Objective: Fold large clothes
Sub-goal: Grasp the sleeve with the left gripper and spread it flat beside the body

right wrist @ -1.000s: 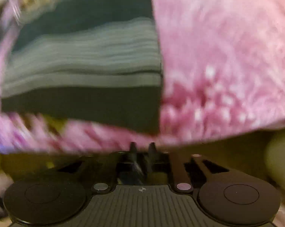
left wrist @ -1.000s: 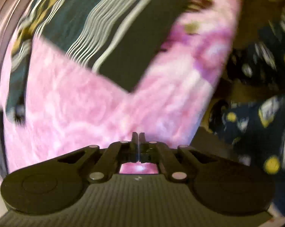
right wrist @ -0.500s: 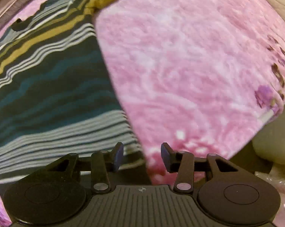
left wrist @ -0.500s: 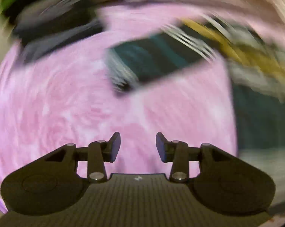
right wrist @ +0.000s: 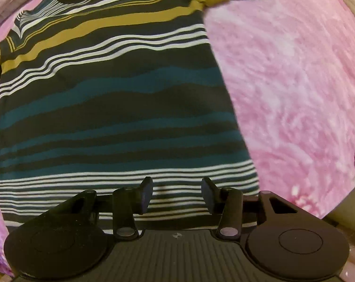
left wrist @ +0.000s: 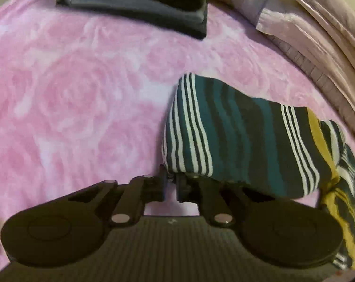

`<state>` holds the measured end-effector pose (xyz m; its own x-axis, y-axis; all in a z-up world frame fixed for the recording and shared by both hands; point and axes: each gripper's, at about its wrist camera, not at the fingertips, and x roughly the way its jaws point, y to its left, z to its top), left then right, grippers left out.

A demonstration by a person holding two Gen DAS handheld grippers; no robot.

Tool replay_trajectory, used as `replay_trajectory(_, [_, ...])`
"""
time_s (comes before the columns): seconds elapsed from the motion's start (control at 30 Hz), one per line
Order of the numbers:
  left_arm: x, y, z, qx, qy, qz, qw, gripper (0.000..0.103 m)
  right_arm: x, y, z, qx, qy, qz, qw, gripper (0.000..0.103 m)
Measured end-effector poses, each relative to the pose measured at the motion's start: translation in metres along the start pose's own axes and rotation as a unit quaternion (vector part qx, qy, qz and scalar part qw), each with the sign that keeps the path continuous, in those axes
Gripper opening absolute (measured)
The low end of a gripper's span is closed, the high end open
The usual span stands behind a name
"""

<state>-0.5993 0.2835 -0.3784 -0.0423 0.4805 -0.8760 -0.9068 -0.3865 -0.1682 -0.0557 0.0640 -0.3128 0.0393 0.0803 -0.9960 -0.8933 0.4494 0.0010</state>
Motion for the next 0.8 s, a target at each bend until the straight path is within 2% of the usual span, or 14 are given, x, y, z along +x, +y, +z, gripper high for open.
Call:
replay_trajectory(0.07, [-0.022, -0.018, 0.010, 0.110, -0.041, 0.064, 0.9910, 0.003, -0.001, 0.008, 0.004, -0.001, 0.001, -0.002, 1.000, 0.043])
replay_trajectory(0.1, [-0.040, -0.027, 0.014, 0.169, -0.083, 0.093, 0.9777, 0.004, -0.002, 0.012, 0.007, 0.000, -0.002, -0.003, 1.000, 0.043])
replay_trajectory(0.13, [-0.061, -0.036, 0.014, 0.245, -0.132, 0.129, 0.9519, 0.004, -0.003, 0.016, 0.009, 0.001, -0.003, -0.003, 1.000, 0.043])
replay_trajectory(0.2, [-0.093, -0.050, 0.000, 0.381, -0.211, 0.190, 0.8799, 0.004, -0.002, 0.024, 0.015, 0.006, -0.001, -0.003, 1.000, 0.043])
replay_trajectory(0.23, [-0.104, -0.052, -0.009, 0.430, -0.225, 0.199, 0.8514, 0.004, -0.001, 0.027, 0.017, 0.010, 0.000, -0.001, 1.000, 0.043])
replay_trajectory(0.27, [-0.111, -0.049, -0.016, 0.453, -0.216, 0.195, 0.8428, 0.004, 0.000, 0.032, 0.019, 0.014, 0.002, 0.001, 1.000, 0.043])
replay_trajectory(0.33, [-0.109, -0.034, -0.029, 0.462, -0.146, 0.185, 0.8552, 0.008, 0.000, 0.043, 0.023, 0.019, 0.002, 0.010, 1.000, 0.043])
replay_trajectory(0.4, [-0.095, -0.010, -0.048, 0.466, -0.070, 0.203, 0.8582, 0.009, -0.005, 0.056, 0.025, 0.010, -0.002, 0.019, 1.000, 0.043])
replay_trajectory(0.43, [-0.089, 0.005, -0.053, 0.446, -0.023, 0.200, 0.8724, 0.009, -0.007, 0.061, 0.026, 0.002, -0.004, 0.021, 1.000, 0.043])
replay_trajectory(0.5, [-0.083, 0.037, -0.048, 0.356, 0.052, 0.171, 0.9175, 0.009, -0.014, 0.069, 0.026, -0.016, -0.011, 0.019, 1.000, 0.043])
replay_trajectory(0.57, [-0.083, 0.060, -0.033, 0.268, 0.070, 0.142, 0.9503, 0.011, -0.016, 0.070, 0.026, -0.015, -0.012, 0.012, 1.000, 0.043])
replay_trajectory(0.67, [-0.078, 0.078, -0.001, 0.149, 0.039, 0.075, 0.9852, 0.058, -0.015, 0.064, 0.026, 0.009, -0.007, 0.005, 1.000, 0.043])
replay_trajectory(0.73, [-0.058, 0.094, 0.020, 0.050, 0.042, 0.036, 0.9972, 0.065, -0.014, 0.063, 0.026, 0.018, -0.004, 0.007, 1.000, 0.043])
replay_trajectory(0.8, [-0.027, 0.111, 0.034, -0.052, 0.078, 0.005, 0.9956, 0.067, -0.015, 0.065, 0.023, 0.013, -0.004, 0.005, 1.000, 0.043])
